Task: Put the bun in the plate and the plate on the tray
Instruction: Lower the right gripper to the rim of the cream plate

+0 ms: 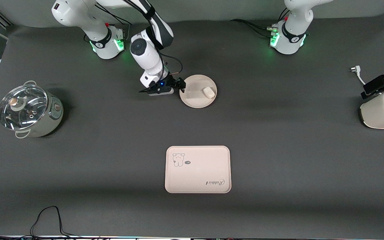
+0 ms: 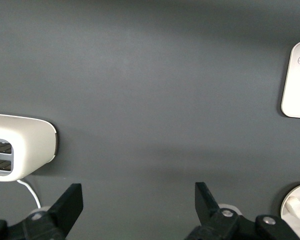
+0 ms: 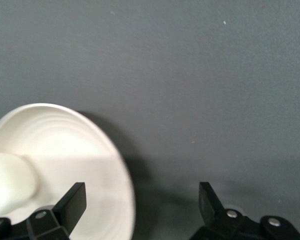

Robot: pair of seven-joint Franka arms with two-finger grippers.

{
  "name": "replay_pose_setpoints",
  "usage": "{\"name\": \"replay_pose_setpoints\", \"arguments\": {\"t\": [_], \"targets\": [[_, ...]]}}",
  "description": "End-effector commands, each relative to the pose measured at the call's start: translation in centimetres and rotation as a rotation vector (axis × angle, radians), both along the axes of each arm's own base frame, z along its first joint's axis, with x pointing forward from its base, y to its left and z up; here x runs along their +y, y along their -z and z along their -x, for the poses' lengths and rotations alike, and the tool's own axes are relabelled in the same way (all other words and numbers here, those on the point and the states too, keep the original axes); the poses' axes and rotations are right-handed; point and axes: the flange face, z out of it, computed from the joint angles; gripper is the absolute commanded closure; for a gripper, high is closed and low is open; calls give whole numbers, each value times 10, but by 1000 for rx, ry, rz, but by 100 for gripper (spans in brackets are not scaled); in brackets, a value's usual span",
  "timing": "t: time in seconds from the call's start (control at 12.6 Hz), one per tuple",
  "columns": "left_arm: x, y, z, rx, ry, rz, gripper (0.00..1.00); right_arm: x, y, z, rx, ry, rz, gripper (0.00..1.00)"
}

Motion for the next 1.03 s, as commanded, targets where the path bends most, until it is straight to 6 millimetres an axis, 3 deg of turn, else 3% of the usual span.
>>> {"name": "replay_pose_setpoints", "arguments": {"t": [0.0,0.24,0.55,0.95], "targets": [[-2,-7,0,-26,0,7,0,10,5,5,6,-19,-27,0],[-3,-8,0,-20,3,5,0,25,17,18,6,-45,-22,0],[-3,-11,1,-20,3,3,0,24,19,19,13,-35,-22,2],[3,-7,-3,-21,-6,9,0,24,21,18,19,-31,-21,62]]}}
